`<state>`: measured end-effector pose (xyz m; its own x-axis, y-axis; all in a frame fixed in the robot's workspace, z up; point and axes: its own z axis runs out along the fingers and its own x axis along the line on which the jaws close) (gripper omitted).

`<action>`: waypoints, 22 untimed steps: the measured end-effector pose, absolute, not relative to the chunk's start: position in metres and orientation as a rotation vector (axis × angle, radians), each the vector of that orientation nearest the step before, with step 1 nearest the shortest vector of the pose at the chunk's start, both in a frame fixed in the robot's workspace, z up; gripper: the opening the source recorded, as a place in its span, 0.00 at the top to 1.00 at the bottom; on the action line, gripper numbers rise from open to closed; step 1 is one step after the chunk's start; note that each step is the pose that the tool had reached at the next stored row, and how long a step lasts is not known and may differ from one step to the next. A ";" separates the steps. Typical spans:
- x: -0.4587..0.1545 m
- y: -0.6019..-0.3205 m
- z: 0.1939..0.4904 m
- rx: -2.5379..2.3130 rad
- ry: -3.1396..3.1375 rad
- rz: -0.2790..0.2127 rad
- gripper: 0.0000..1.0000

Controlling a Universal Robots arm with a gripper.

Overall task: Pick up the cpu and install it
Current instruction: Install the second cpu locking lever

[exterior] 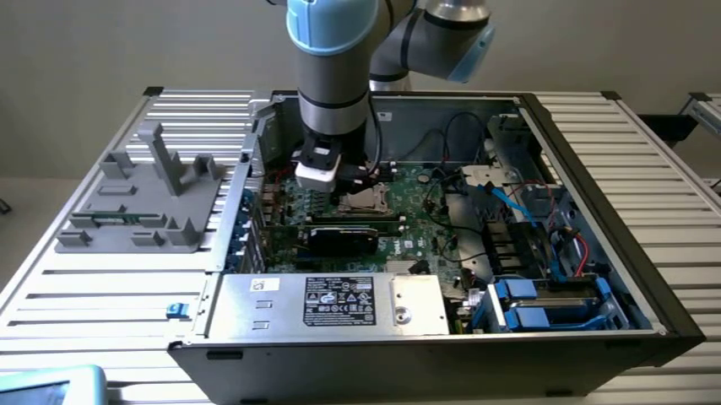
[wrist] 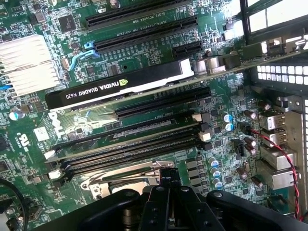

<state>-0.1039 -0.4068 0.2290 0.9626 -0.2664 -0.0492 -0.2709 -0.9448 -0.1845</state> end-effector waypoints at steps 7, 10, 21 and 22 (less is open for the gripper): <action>-0.107 -0.404 0.226 -2.923 0.403 0.035 0.89; -0.107 -0.404 0.226 -2.923 0.402 0.035 0.89; -0.109 -0.404 0.210 -2.920 0.399 0.036 0.89; -0.109 -0.404 0.210 -2.919 0.398 0.036 0.89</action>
<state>-0.1090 -0.4042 0.2096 0.9635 -0.2629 -0.0505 -0.2677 -0.9448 -0.1890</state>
